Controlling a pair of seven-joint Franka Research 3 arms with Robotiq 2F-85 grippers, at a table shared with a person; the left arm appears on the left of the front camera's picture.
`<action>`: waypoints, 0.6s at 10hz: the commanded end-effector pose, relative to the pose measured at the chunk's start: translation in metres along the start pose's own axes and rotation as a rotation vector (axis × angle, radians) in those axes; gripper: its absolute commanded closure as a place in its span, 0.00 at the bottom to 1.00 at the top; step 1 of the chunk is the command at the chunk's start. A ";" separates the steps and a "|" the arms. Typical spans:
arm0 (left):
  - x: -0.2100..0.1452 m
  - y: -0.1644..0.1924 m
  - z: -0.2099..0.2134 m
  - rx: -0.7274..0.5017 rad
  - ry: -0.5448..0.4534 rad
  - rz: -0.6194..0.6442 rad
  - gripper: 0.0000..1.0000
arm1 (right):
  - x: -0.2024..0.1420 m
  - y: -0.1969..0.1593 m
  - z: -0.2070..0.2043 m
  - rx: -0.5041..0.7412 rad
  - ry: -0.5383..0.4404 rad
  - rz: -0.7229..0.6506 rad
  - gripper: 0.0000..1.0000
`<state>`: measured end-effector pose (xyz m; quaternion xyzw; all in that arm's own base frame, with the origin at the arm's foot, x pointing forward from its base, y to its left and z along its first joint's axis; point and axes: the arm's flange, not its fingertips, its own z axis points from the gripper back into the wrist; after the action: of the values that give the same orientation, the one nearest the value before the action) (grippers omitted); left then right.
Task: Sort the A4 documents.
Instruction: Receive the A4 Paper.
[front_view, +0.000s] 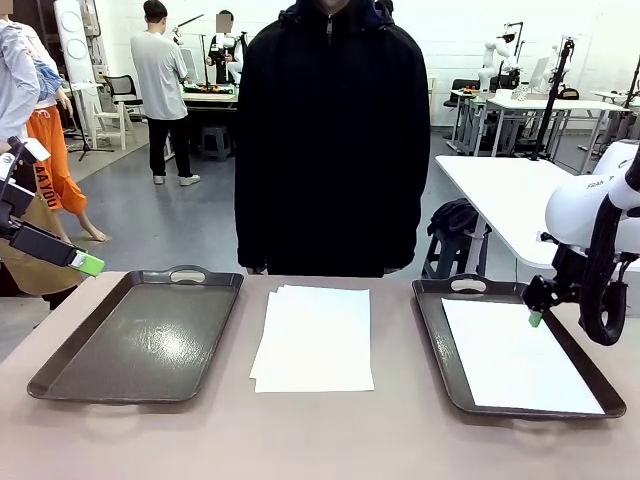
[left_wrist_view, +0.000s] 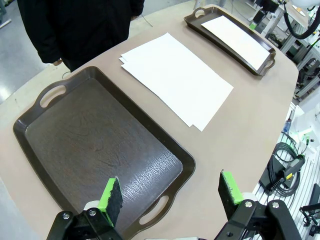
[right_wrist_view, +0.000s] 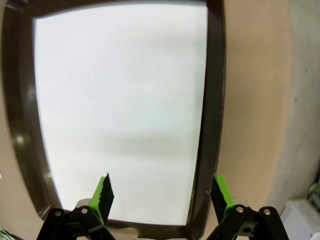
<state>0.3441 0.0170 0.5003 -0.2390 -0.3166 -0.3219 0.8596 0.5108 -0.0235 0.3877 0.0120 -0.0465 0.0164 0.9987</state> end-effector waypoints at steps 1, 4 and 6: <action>-0.001 0.003 0.000 -0.019 -0.016 -0.016 0.00 | -0.017 0.033 0.072 0.013 -0.245 0.215 0.00; -0.001 0.003 0.000 -0.019 -0.016 -0.016 0.00 | -0.042 0.032 0.130 0.156 -0.431 0.390 0.00; -0.001 0.003 0.000 -0.019 -0.016 -0.016 0.00 | -0.053 0.011 0.154 0.293 -0.504 0.455 0.00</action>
<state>0.3442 0.0170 0.5003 -0.2386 -0.3165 -0.3218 0.8598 0.4470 0.0034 0.5520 0.0905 -0.2914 0.2145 0.9278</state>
